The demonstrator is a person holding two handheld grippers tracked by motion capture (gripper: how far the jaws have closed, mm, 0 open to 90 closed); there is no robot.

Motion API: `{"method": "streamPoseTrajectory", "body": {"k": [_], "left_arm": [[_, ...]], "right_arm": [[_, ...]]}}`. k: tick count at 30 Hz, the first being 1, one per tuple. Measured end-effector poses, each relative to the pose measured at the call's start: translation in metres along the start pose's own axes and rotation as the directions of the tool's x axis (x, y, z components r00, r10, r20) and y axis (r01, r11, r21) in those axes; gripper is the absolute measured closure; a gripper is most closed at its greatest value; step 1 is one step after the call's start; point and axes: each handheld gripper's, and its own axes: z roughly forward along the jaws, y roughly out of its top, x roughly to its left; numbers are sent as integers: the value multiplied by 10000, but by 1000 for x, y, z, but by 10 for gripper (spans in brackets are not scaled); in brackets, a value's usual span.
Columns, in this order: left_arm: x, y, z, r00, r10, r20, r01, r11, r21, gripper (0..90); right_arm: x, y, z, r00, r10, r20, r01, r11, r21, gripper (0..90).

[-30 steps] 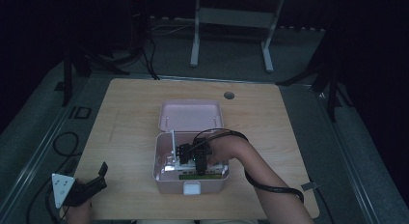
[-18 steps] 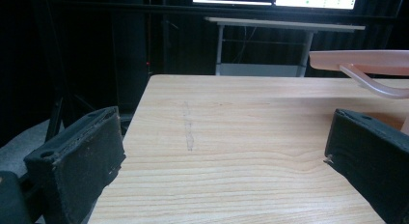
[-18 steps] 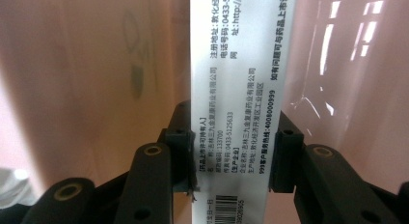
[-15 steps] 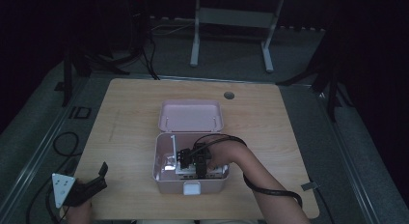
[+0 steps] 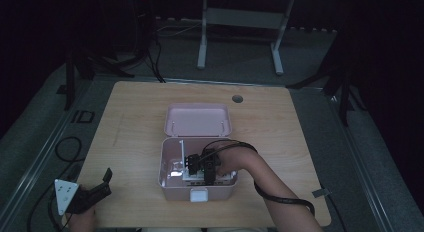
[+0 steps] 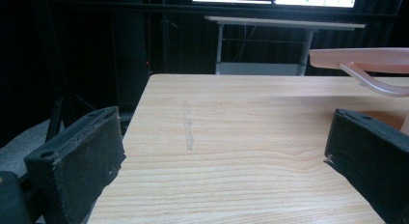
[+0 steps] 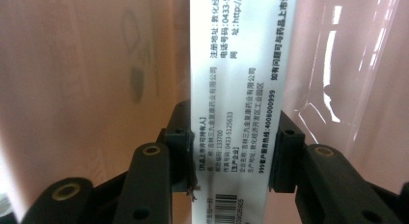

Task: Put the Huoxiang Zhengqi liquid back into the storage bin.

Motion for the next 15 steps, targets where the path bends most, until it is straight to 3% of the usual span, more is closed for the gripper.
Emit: {"method": "streamPoseTrajectory", "body": {"k": [6,15], "left_arm": [[0,0,0,10000,1,7,-1,10000,-8,4],[0,0,0,10000,27,24,-27,10000,28,4]], "right_arm": [[1,-1,-6,9999,-128,-41,128,9999,9,567],[3,-12,-30,9999,-115,60,117,9992,-379,530]]}}
